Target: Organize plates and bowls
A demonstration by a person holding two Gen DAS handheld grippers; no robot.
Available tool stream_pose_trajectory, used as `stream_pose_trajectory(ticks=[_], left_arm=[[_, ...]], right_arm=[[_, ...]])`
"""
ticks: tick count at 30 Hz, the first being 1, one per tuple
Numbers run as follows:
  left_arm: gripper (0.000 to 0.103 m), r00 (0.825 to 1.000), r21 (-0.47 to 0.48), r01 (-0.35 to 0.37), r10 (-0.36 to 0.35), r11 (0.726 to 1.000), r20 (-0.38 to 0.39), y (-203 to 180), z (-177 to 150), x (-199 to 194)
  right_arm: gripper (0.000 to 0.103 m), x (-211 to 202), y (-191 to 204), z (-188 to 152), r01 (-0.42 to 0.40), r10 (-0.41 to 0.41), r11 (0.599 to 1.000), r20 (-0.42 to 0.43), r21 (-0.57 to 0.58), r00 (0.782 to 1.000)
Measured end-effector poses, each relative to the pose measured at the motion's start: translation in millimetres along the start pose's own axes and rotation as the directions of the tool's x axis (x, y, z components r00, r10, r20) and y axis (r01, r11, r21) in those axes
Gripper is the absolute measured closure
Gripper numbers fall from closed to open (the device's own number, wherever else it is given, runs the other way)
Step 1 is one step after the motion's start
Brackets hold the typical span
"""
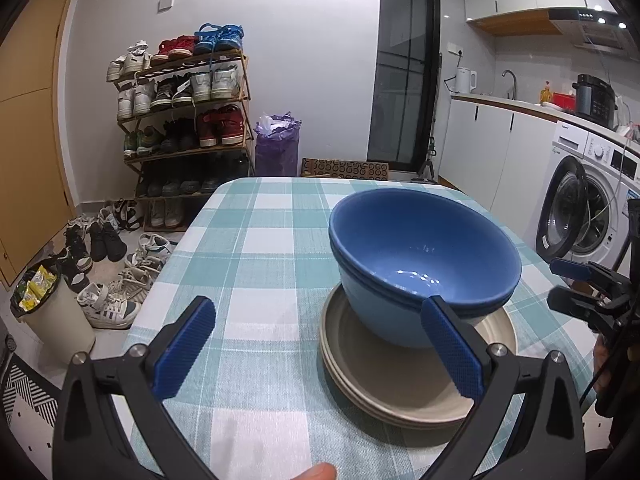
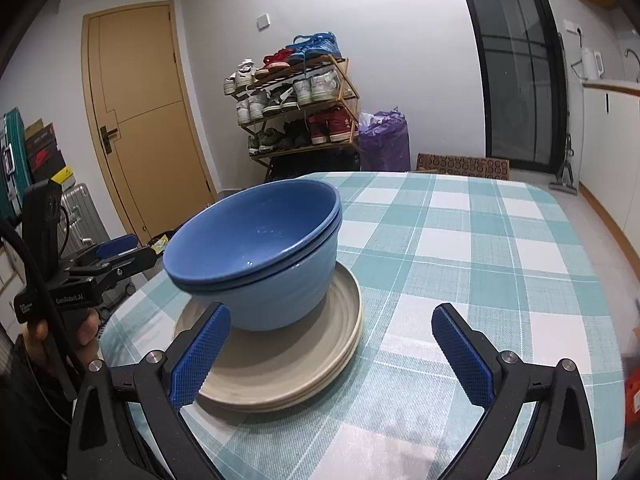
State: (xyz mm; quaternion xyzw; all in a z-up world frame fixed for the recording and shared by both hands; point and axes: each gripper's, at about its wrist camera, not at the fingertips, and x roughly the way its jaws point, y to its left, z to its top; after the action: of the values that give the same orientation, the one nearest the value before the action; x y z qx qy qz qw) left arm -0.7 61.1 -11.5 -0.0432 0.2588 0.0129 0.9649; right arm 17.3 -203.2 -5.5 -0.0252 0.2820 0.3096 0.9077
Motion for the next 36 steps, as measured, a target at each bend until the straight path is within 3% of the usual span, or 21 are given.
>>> stream_pose_trajectory(ticks=[5,13,36], left_arm=[[0.0,0.999,0.021,-0.023,0.022,1.0,0.031,-3.9,-6.6,-6.1],[0.0,1.0,0.014,0.012,-0.012,1.0,0.022,-7.8,-18.6,-11.2],[0.0,0.998,0.007,0.029,-0.029,1.0,0.063,-14.3,-25.8,-35.2]], right_arm=[[0.001,-5.3,10.4,-9.5,-0.009,0.009,0.999,0.013,-0.034,1.0],[0.001,-18.7,21.2,-23.4,-0.016,0.018,0.999,0.036,-0.04,0.999],[0.001,-38.7,38.0,-35.3,-0.046,0.051,0.996,0.066,-0.07,0.997]])
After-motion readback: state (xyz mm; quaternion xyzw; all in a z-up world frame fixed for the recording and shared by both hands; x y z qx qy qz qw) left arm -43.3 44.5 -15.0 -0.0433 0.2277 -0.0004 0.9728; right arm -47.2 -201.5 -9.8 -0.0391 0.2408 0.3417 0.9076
